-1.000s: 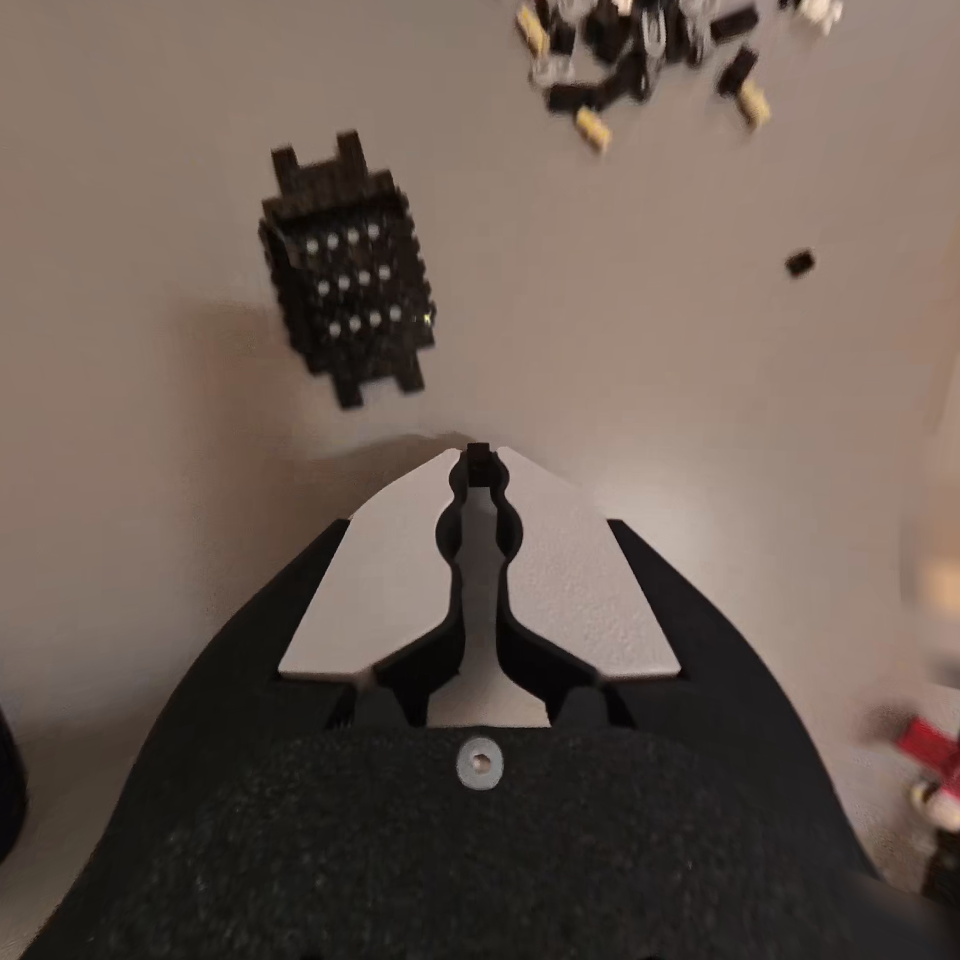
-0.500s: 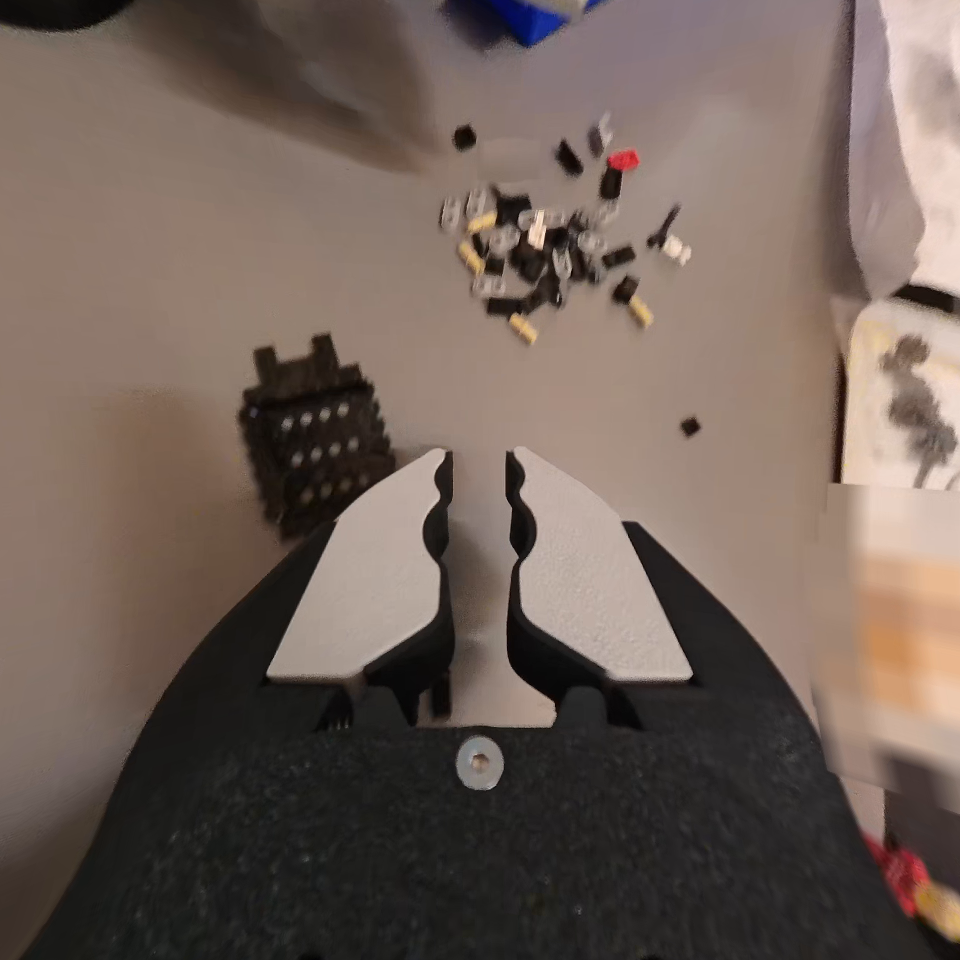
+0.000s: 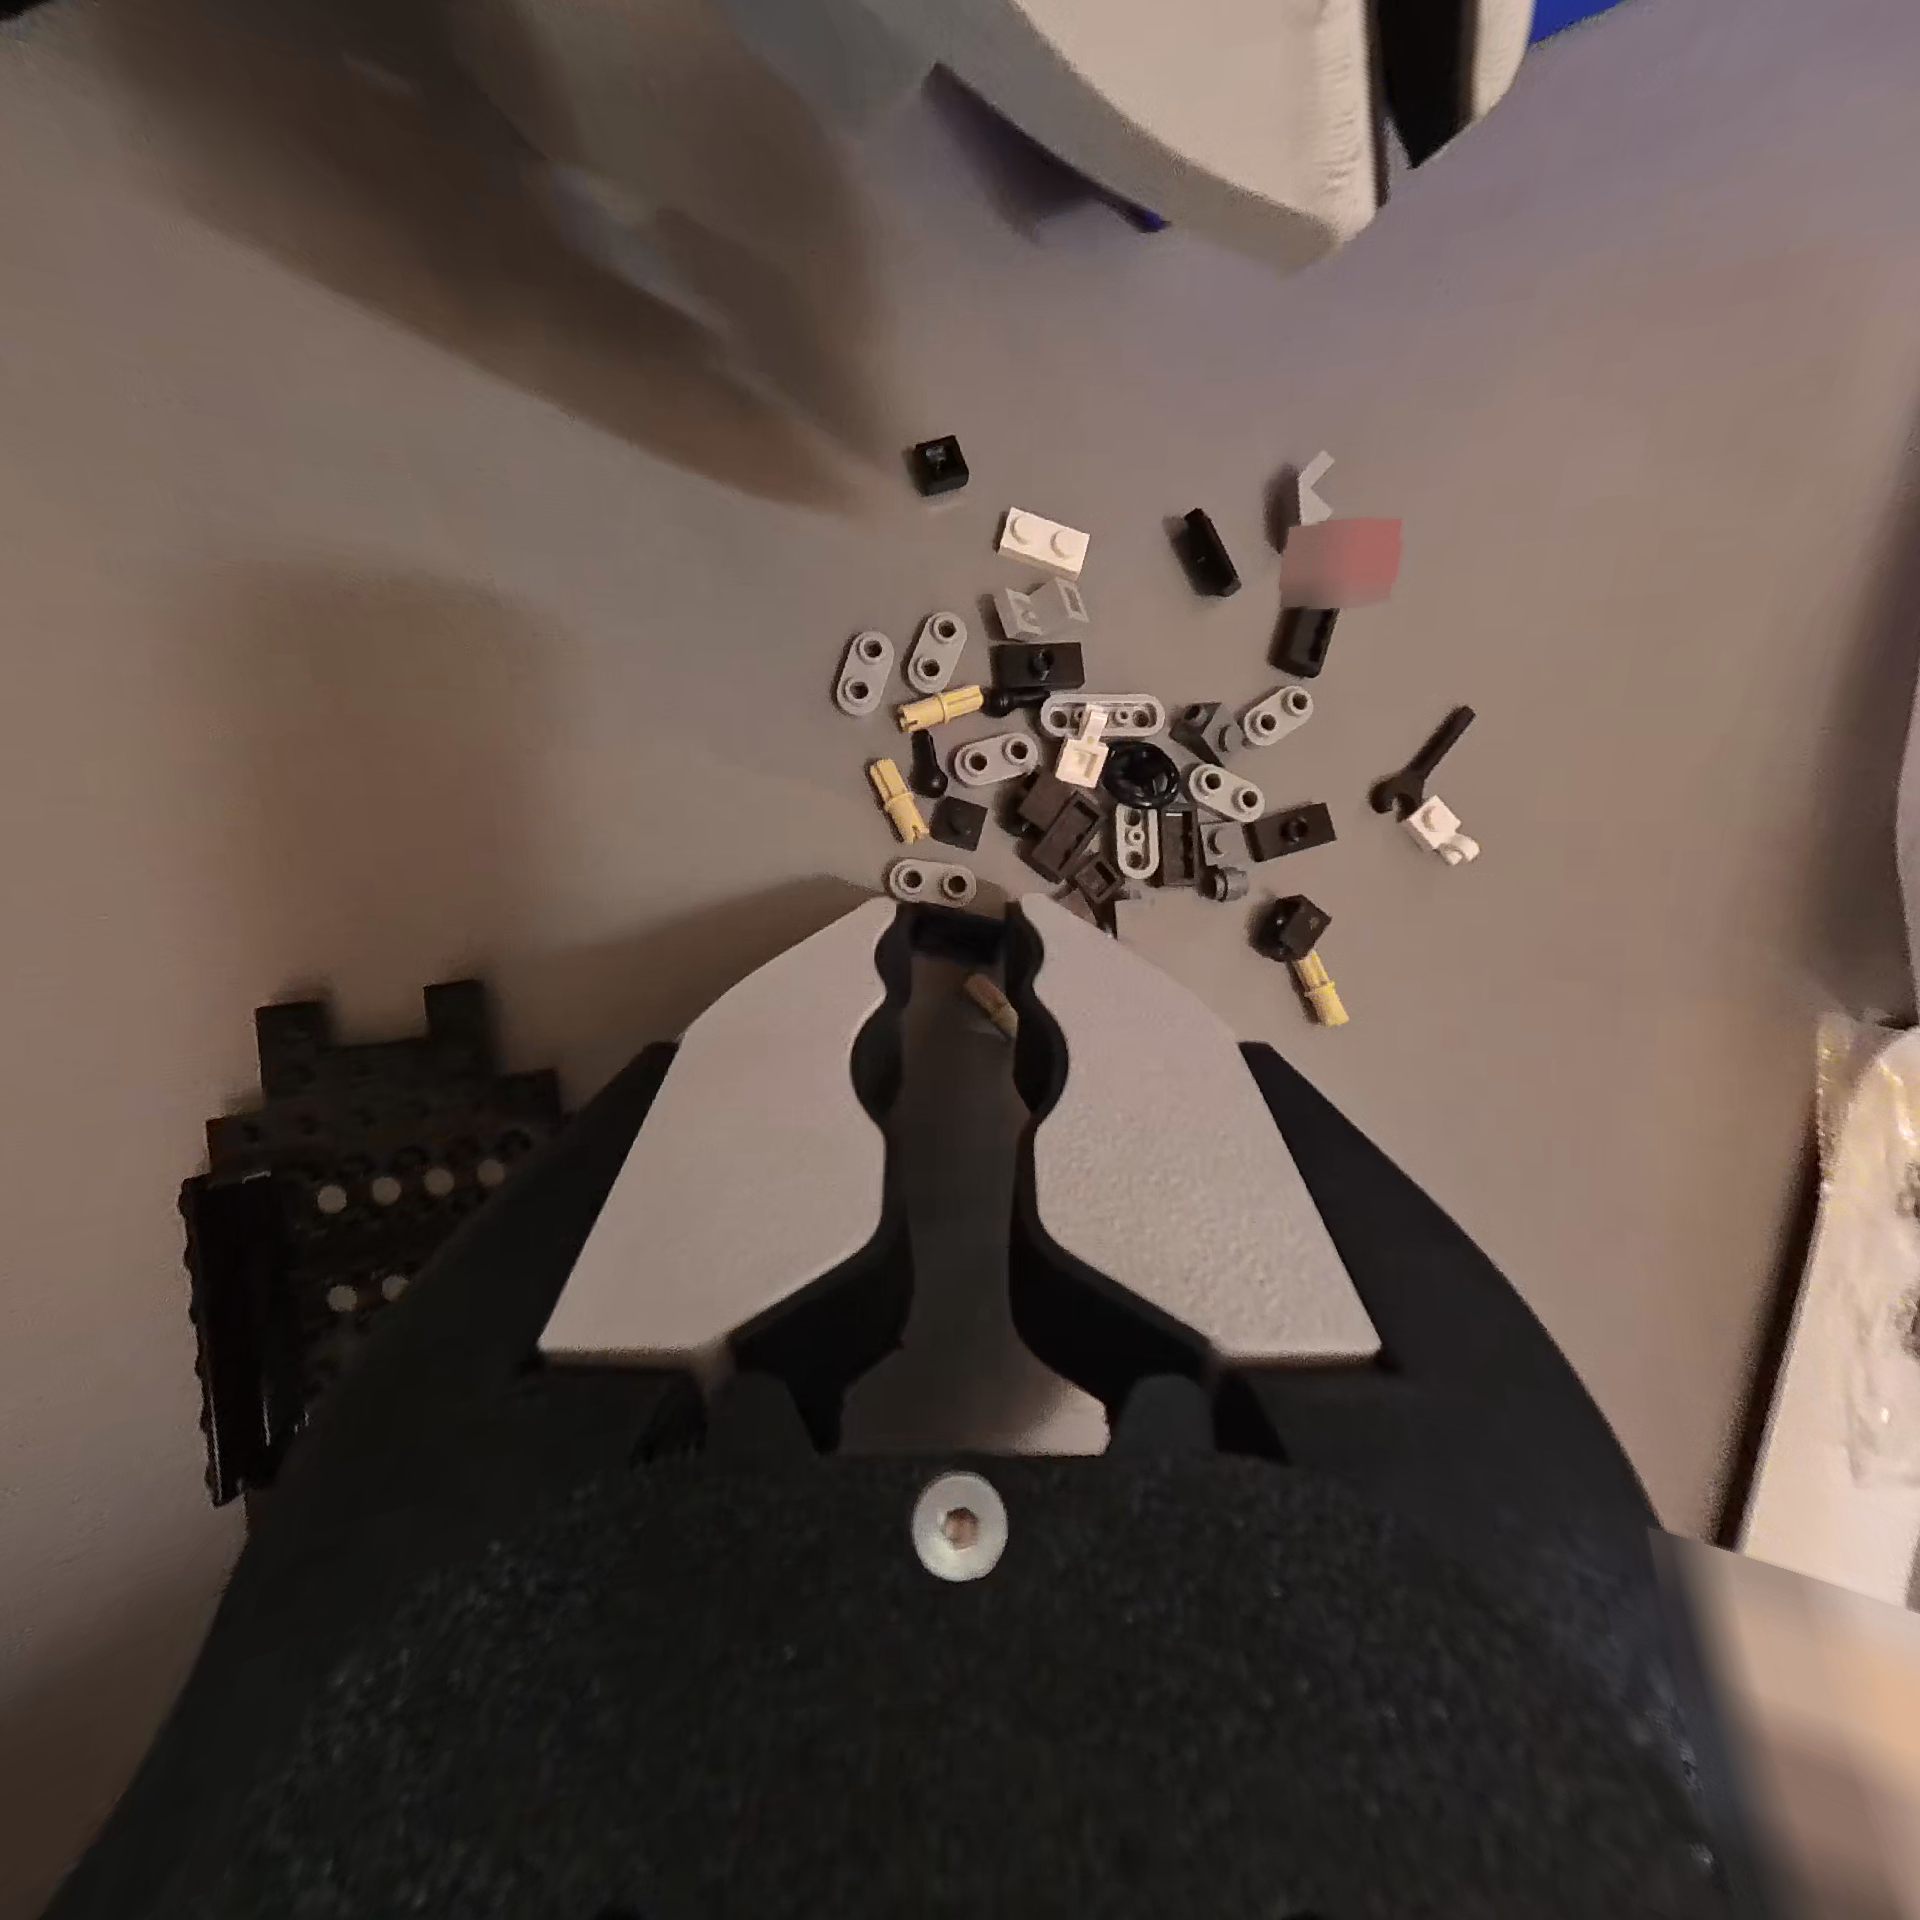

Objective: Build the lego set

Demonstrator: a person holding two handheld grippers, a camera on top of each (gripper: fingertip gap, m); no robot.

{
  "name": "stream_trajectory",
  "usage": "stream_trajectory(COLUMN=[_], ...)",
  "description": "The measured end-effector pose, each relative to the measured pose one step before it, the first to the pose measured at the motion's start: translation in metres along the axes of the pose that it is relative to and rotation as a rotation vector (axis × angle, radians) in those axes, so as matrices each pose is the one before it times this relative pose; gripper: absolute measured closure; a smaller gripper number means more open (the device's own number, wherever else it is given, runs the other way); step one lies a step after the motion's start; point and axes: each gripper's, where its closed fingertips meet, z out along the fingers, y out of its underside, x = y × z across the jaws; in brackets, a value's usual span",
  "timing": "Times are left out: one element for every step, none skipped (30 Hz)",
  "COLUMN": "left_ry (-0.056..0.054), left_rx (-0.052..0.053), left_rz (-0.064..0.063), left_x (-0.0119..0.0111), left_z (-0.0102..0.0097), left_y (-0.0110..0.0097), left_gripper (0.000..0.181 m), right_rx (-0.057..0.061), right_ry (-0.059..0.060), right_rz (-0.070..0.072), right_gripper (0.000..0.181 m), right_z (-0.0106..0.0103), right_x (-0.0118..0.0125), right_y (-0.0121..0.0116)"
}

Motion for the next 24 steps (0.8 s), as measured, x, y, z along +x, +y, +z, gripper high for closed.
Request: stream_trajectory(left_ry=[0.0014, 0.0021, 0.0025, 0.0051, 0.0092, 0.0205, 0.0404, 0.0512, 0.054, 0.0442, 0.0383, 0.0296, 0.0208, 0.0134, 0.0032, -0.005, -0.0186, -0.0312, -0.0284, -0.0186, -0.0116, -0.0078, -0.0051, -0.0031], left_rx=[0.0008, 0.0012, 0.0017, 0.0025, 0.0031, 0.0055, 0.0119, 0.0208, 0.0298, 0.0307, 0.031, 0.0295, 0.0274, 0.0279, 0.0244, 0.0224, 0.0183, 0.0185, 0.0187, 0.0158, 0.0159, 0.0184, 0.0153, 0.0067], left_rz=[-0.0022, -0.0017, -0.0014, -0.0007, 0.0, 0.0014, 0.0028, 0.0018, 0.0058, 0.0127, 0.0213, 0.0254, 0.0252, 0.0255, 0.0314, 0.0416, 0.0489, 0.0532, 0.0536, 0.0523, 0.048, 0.037, 0.0246, 0.014], left_x=[-0.00023, -0.00006, 0.00019, 0.00066, 0.00167, 0.00361, 0.00701, 0.00926, 0.01038, 0.00976, 0.00943, 0.00863, 0.00777, 0.00712, 0.00618, 0.00543, 0.00363, 0.00176, 0.00147, 0.00203, 0.00246, 0.00213, 0.00177, 0.00119], left_z=[-0.00016, -0.00016, -0.00018, -0.00023, -0.00018, -0.00012, -0.00005, -0.00012, -0.00031, -0.00037, -0.00036, -0.00033, -0.00026, -0.00017, 0.0001, 0.00034, 0.00041, 0.00014, -0.00009, -0.00022, -0.00055, -0.00097, -0.00119, -0.00101], left_y=[-0.00014, -0.00031, -0.0004, -0.00073, -0.00069, -0.00108, -0.00197, -0.00329, -0.0047, -0.00515, -0.00549, -0.00566, -0.00587, -0.00632, -0.00626, -0.00612, -0.00585, -0.0065, -0.00678, -0.00638, -0.00594, -0.00566, -0.00464, -0.00273], left_gripper=[0.176, 0.176, 0.176, 0.176, 0.176, 0.176, 0.175, 0.174, 0.172, 0.17, 0.167, 0.166, 0.165, 0.163, 0.161, 0.16, 0.159, 0.158, 0.158, 0.158, 0.158, 0.158, 0.16, 0.162], right_rx=[0.0009, 0.0178, 0.0447, 0.0622, 0.0707, 0.0796, 0.0947, 0.0975, 0.1001, 0.0979, 0.0931, 0.0902, 0.0841, 0.0776, 0.0726, 0.0622, 0.0497, 0.0373, 0.027, 0.0199, 0.0166, 0.0059, -0.0033, -0.0029], right_ry=[0.0048, -0.0011, -0.0119, -0.0287, -0.0285, -0.0243, -0.0271, -0.0258, -0.0232, -0.027, -0.0302, -0.0272, -0.0258, -0.0248, -0.0204, -0.0196, -0.02, -0.0214, -0.0188, -0.0154, -0.0126, -0.0095, -0.0082, -0.0073], right_rz=[-0.002, 0.0033, 0.0188, 0.0346, 0.0412, 0.041, 0.0436, 0.0464, 0.045, 0.0433, 0.0431, 0.0434, 0.0407, 0.0381, 0.0365, 0.0336, 0.0329, 0.0334, 0.0323, 0.0286, 0.0251, 0.0229, 0.0181, 0.012], right_gripper=[0.164, 0.164, 0.165, 0.165, 0.165, 0.165, 0.165, 0.165, 0.165, 0.165, 0.165, 0.165, 0.165, 0.165, 0.165, 0.165, 0.165, 0.165, 0.165, 0.165, 0.166, 0.165, 0.166, 0.165], right_z=[-0.00047, -0.00227, -0.00424, -0.00589, -0.00684, -0.00742, -0.00803, -0.00822, -0.00806, -0.00771, -0.00681, -0.00587, -0.00478, -0.00366, -0.00268, -0.00159, -0.00044, 0.00069, 0.00156, 0.00211, 0.00231, 0.00235, 0.0021, 0.00159], right_x=[0.0001, -0.00103, -0.00258, -0.00496, -0.00513, -0.00527, -0.0063, -0.00647, -0.00636, -0.00712, -0.00758, -0.007, -0.00678, -0.00658, -0.00568, -0.0053, -0.00517, -0.00485, -0.00414, -0.00327, -0.00274, -0.00187, -0.00137, -0.00106], right_y=[0.00078, -0.00063, -0.00354, -0.00553, -0.00641, -0.00779, -0.0104, -0.01191, -0.01288, -0.01299, -0.01257, -0.01218, -0.01103, -0.00961, -0.0085, -0.00632, -0.00417, -0.00171, 0.00052, 0.00182, 0.00215, 0.0032, 0.00392, 0.00322])
